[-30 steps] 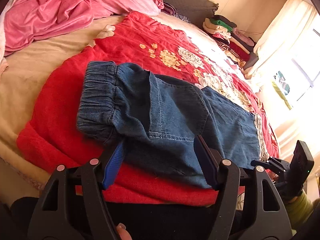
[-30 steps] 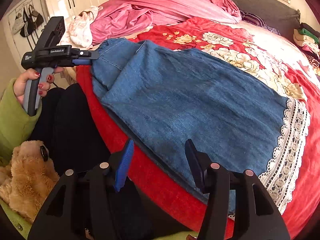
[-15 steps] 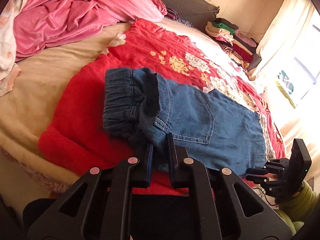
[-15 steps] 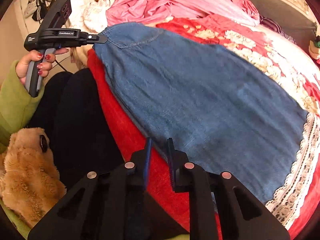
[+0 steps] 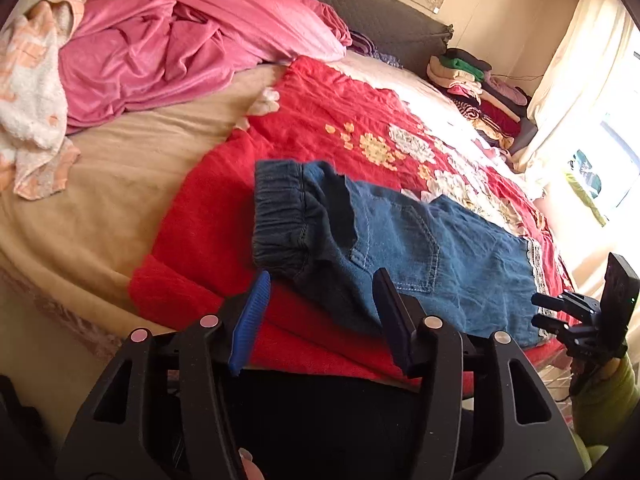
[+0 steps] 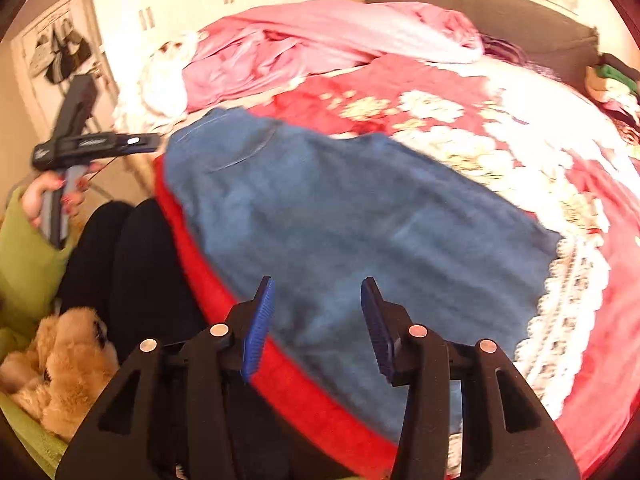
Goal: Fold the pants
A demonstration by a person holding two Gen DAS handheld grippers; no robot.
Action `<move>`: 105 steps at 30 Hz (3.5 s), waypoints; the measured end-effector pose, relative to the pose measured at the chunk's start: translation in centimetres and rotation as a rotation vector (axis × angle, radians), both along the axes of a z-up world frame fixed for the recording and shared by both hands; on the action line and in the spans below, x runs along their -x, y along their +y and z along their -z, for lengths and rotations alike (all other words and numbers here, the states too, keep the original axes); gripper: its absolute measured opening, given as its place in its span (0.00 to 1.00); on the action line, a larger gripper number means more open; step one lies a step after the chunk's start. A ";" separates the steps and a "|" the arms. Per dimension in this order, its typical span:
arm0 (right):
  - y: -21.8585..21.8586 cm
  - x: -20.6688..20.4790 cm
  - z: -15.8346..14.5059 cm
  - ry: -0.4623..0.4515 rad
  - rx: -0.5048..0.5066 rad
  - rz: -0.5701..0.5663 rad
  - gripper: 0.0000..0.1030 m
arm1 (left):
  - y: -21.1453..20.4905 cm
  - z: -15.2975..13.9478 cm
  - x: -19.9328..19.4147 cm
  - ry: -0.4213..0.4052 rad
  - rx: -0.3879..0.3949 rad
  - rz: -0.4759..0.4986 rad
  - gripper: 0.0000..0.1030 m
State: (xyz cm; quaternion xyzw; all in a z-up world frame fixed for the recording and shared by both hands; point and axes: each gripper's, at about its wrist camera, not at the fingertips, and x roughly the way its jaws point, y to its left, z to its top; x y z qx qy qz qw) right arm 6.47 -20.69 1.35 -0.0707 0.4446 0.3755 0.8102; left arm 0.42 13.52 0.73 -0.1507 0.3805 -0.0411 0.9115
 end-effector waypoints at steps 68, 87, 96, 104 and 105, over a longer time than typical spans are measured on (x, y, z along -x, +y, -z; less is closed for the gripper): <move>-18.6 -14.4 2.6 0.245 -0.176 0.528 0.55 | -14.8 0.7 -14.3 0.074 -0.022 0.435 0.58; -16.5 -14.4 4.2 0.191 -0.299 0.391 0.20 | -17.4 6.6 -22.8 0.287 0.066 0.447 0.16; -15.5 -19.0 1.0 0.052 -0.160 0.380 0.19 | -17.8 3.6 -24.2 0.180 -0.029 0.380 0.05; -13.9 -21.2 6.3 0.109 0.028 0.403 0.25 | -19.2 7.1 -25.0 0.205 -0.153 0.356 0.06; -13.7 -21.1 6.7 0.096 0.056 0.410 0.27 | -19.1 7.1 -25.0 0.200 -0.154 0.356 0.06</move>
